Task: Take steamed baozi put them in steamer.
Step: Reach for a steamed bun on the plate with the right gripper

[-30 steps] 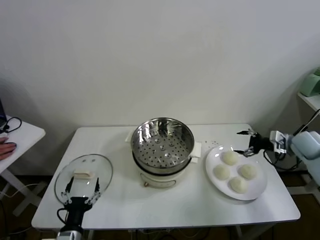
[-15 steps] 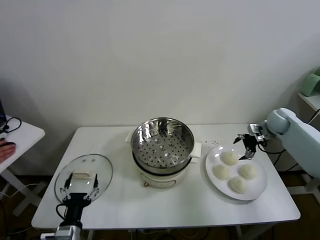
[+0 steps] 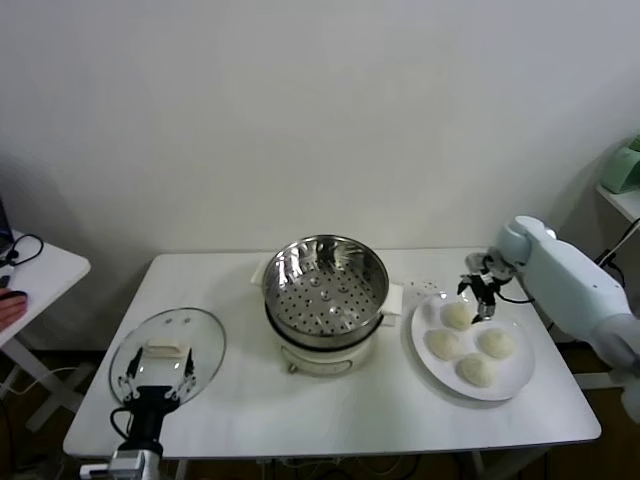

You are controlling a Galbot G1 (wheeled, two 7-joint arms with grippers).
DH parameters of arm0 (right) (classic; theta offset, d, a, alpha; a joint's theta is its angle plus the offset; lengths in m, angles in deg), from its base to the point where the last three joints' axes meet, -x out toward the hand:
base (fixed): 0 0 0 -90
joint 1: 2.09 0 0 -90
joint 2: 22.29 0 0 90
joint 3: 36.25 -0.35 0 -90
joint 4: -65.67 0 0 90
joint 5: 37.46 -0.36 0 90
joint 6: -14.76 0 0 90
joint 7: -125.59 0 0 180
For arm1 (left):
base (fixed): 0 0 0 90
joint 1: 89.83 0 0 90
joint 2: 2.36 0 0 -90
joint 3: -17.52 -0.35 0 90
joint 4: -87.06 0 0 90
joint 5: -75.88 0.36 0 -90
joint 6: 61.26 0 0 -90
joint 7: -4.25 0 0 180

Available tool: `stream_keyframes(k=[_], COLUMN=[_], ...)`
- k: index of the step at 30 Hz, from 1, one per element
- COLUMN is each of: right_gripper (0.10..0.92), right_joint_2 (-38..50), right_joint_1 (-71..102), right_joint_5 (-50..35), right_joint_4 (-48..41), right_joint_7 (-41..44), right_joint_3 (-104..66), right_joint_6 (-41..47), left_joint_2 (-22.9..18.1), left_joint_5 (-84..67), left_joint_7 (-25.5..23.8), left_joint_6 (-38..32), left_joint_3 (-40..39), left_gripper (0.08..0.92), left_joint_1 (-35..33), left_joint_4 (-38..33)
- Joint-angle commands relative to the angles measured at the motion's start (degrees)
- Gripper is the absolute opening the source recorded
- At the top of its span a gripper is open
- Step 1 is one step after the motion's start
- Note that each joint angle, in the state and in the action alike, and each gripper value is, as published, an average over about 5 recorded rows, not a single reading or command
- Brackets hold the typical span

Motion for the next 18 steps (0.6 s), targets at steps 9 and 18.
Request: stream_keyframes(k=[9,18], right_gripper=[0.823,0.772], right_joint_2=[-3.3,-3.8], right_joint_1=[1.9,2.2], right_joint_5=[4.6,5.9], right_joint_4=[-3.7,-4.3], right_joint_7=[-1.7,-2.2], right_joint_3=[-2.7,-4.2], right_joint_6=[-1.2,-1.5], left_joint_2=[-0.1,-0.2], left_joint_5=[-0.1,-0.1], left_joint_7=[0.1,0.2], left_joint_6=[0.0,0.0], left_joint_3=[0.2,0.4], left_gripper=[0.823,0.823], left_joint_1=[0.1,-0.1], left_joint_4=[0.3,0.1])
